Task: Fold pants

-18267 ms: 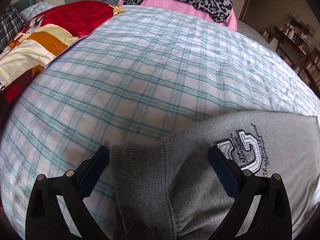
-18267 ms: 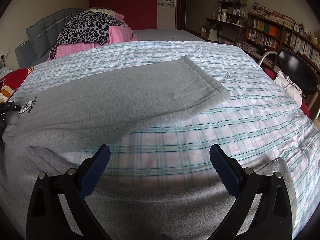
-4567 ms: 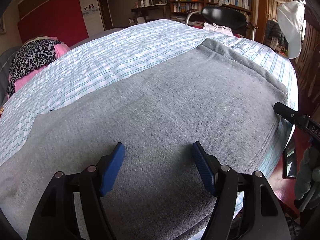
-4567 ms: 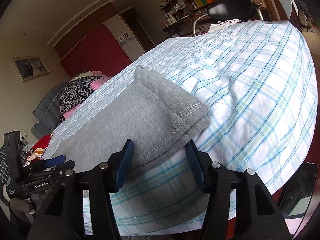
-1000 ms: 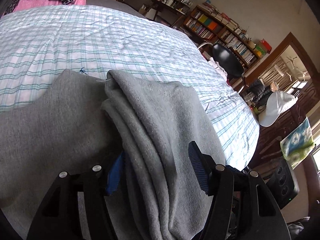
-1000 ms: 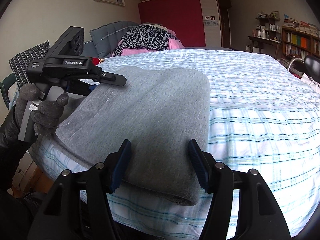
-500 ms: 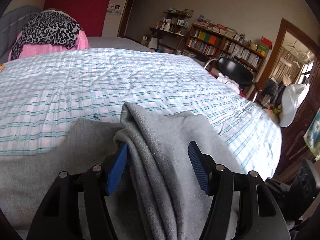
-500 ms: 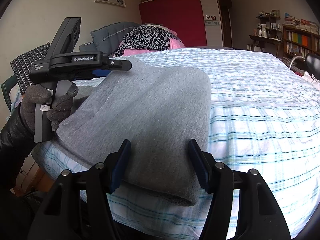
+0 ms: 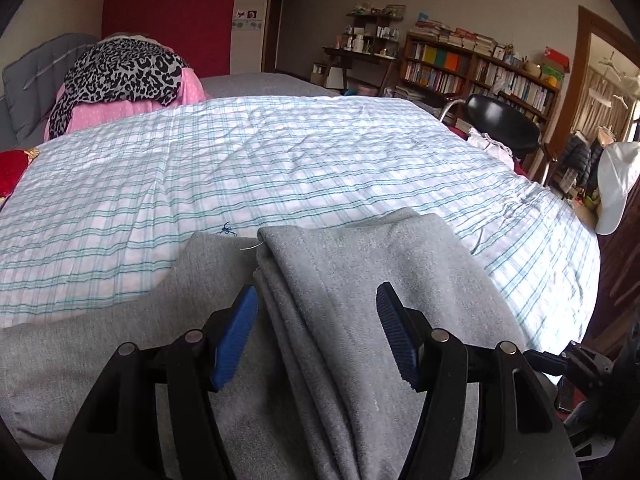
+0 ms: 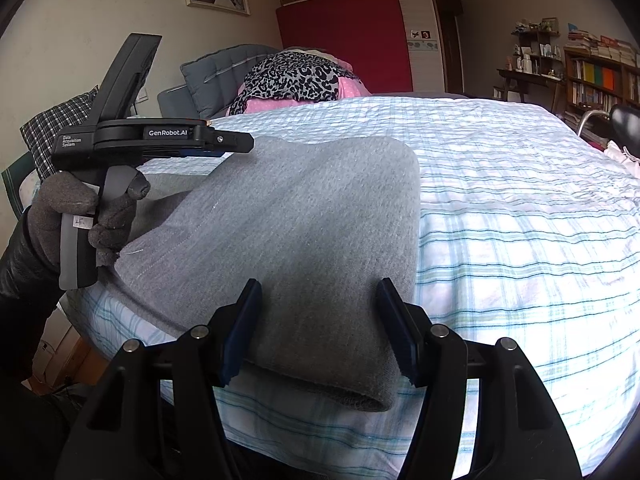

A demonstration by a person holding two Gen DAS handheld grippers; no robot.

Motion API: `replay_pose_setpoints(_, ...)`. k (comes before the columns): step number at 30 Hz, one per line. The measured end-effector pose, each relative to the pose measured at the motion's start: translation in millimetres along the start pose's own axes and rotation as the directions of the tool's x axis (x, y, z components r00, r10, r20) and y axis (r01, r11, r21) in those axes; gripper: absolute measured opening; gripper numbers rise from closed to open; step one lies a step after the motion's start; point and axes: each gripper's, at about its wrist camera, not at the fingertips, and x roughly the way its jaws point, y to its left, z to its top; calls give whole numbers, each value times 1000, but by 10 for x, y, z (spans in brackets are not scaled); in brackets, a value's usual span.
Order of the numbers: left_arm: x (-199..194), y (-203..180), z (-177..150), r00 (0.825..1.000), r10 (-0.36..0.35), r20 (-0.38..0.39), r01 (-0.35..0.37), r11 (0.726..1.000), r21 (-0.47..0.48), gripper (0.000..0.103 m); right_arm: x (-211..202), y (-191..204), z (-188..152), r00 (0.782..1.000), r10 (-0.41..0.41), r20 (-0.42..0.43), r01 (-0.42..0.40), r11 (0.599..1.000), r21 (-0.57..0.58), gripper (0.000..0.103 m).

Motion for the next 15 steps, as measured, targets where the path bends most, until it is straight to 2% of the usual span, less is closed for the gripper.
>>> replay_pose_setpoints(5,-64,-371,-44,998,-63,-8,63,992,105,62,-44,-33,38,1000,0,17,-1,1000,23,61)
replay_pose_setpoints(8,38,-497,-134,997,-61,-47,68,986,149,62,-35,-39,34,1000,-3,15,3,1000,22,61)
replay_pose_setpoints(11,175,-444,-243,995,-35,-89,47,990,133,62,0,-30,-7,1000,-14,0,14,1000,5,62)
replay_pose_setpoints(15,268,-319,-382,993,-49,-110,59,994,90,62,13,-24,-23,1000,-16,-4,16,1000,-7,62)
